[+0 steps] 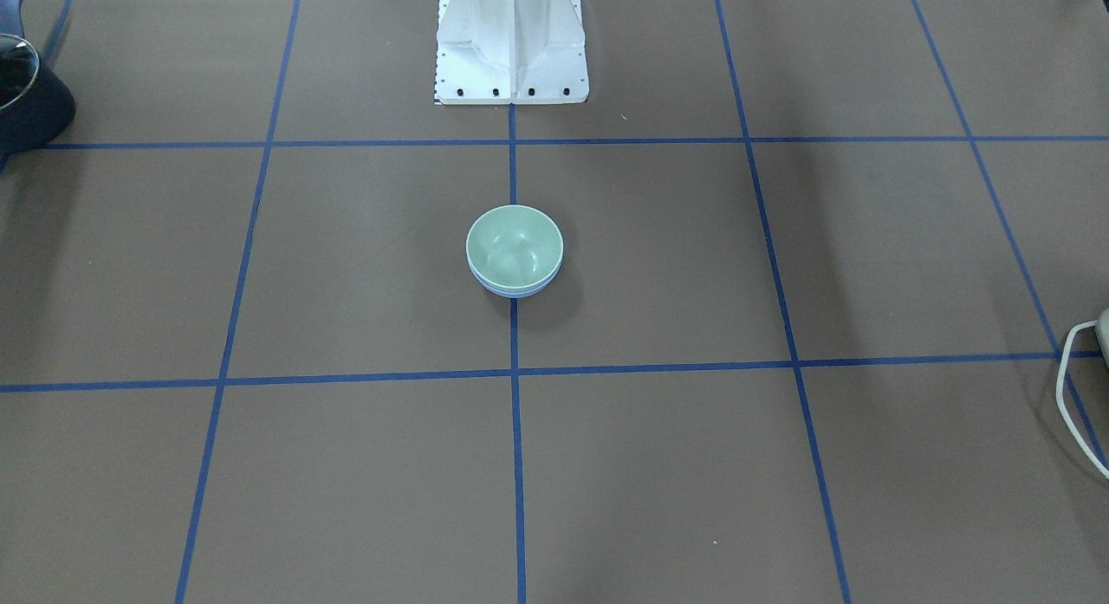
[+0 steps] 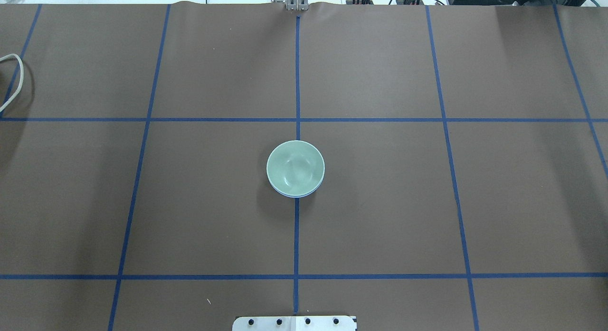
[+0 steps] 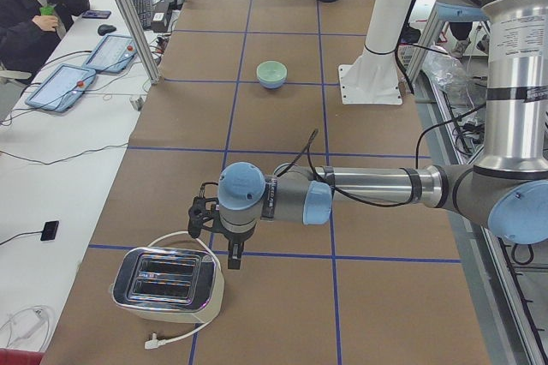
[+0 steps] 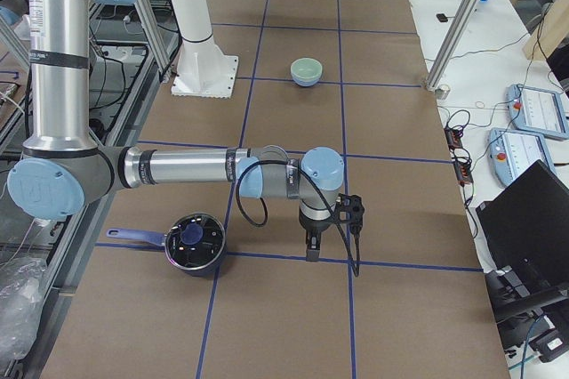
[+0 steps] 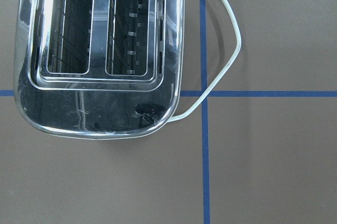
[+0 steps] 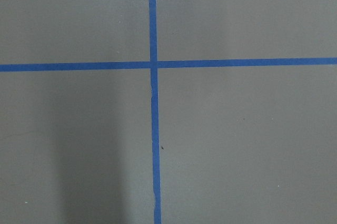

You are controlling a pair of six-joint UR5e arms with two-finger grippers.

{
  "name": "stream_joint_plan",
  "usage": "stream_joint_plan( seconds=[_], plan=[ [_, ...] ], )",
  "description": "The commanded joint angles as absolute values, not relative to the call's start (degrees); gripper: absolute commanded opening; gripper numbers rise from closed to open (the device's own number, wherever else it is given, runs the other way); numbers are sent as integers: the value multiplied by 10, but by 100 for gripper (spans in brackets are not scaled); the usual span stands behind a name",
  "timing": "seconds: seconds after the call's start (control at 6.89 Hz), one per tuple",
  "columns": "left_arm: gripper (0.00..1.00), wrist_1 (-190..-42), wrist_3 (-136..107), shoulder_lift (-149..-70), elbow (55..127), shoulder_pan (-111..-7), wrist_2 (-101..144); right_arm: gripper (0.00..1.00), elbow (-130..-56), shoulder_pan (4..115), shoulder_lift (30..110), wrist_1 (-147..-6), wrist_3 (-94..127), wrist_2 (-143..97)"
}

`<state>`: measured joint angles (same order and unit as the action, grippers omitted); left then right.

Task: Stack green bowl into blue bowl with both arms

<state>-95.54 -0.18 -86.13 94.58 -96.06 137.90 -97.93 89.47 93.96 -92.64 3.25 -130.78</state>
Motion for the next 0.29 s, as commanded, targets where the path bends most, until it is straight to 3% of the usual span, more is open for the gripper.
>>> stream_joint_plan(
  seconds=[0.0,0.15],
  plan=[
    [99,-955,-2,-861,947,-961,1379,100,-979,895,940,-926,33,-1308],
    [99,-955,-2,-861,947,-961,1379,100,-979,895,940,-926,33,-1308]
  ],
)
